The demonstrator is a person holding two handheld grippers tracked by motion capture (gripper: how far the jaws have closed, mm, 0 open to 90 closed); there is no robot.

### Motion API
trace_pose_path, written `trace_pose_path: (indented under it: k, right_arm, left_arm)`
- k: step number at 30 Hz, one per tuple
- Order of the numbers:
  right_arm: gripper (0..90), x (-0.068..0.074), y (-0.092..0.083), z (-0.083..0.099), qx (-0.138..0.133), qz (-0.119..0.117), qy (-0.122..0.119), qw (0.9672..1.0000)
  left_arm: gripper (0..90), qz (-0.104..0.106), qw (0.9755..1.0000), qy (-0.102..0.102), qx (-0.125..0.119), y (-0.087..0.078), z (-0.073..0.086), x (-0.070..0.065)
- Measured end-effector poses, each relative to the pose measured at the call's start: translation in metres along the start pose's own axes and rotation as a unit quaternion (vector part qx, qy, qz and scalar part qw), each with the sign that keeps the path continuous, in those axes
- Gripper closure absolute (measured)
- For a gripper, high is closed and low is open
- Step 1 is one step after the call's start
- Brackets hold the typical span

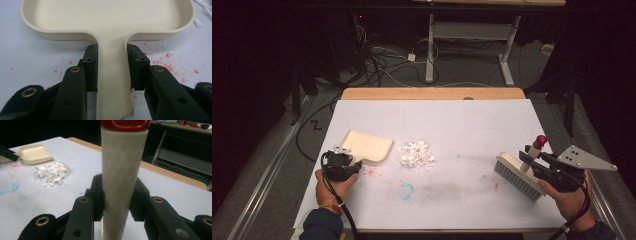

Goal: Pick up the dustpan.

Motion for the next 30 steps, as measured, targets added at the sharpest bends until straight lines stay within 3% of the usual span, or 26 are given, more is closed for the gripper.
trace_pose_path:
  k: [5, 8, 11, 15, 19, 22, 23, 25, 26, 30]
  right_arm:
    - [69.8, 0.000, 0.001, 0.001, 0.002, 0.001, -0.003, 1.0000]
    - [69.8, -0.001, 0.001, 0.001, 0.001, 0.001, -0.006, 1.0000]
    - [69.8, -0.002, 0.001, 0.001, 0.001, 0.003, -0.006, 1.0000]
    - [69.9, -0.004, 0.000, 0.001, -0.001, 0.009, -0.005, 0.9999]
    - [69.9, -0.005, 0.001, 0.001, -0.004, 0.012, -0.001, 0.9999]
    - [69.9, -0.005, 0.005, -0.003, -0.008, 0.016, 0.004, 0.9998]
    - [69.9, -0.005, 0.006, -0.003, -0.009, 0.017, 0.003, 0.9998]
    - [69.9, -0.005, 0.011, -0.005, -0.007, 0.019, 0.002, 0.9998]
    - [69.9, -0.005, 0.011, -0.005, -0.007, 0.019, 0.002, 0.9998]
    - [69.9, -0.007, 0.022, -0.009, -0.008, 0.023, 0.004, 0.9997]
  left_arm:
    - [63.5, -0.005, 0.9997, 0.022, 0.013, -0.006, -0.002, 0.008]
    - [63.6, -0.003, 0.9989, 0.044, 0.015, -0.025, -0.005, 0.015]
    - [63.7, 0.001, 0.9985, 0.053, 0.011, -0.035, -0.005, 0.017]
    - [63.7, -0.001, 0.9963, 0.081, 0.027, -0.055, -0.001, 0.017]
    - [63.7, 0.009, 0.9911, 0.118, 0.060, -0.071, 0.012, 0.012]
    - [63.7, 0.024, 0.9846, 0.148, 0.090, -0.080, 0.022, 0.005]
    - [63.7, 0.024, 0.9846, 0.148, 0.090, -0.080, 0.022, 0.005]
    - [63.7, 0.036, 0.9804, 0.168, 0.096, -0.083, 0.023, -0.002]
    - [63.7, 0.036, 0.9804, 0.168, 0.096, -0.083, 0.023, -0.002]
    - [63.7, 0.054, 0.9751, 0.189, 0.102, -0.083, 0.022, -0.011]
Point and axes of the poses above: each handheld gripper's, and its own axes: y roughly forward along the jaws, z roughly out of its underside, x roughly to its left, the point moved 8 cm from there along y, roughly forward along the jaws, and after that the axes turned 5 degrees about y, right-handed, at the moved point
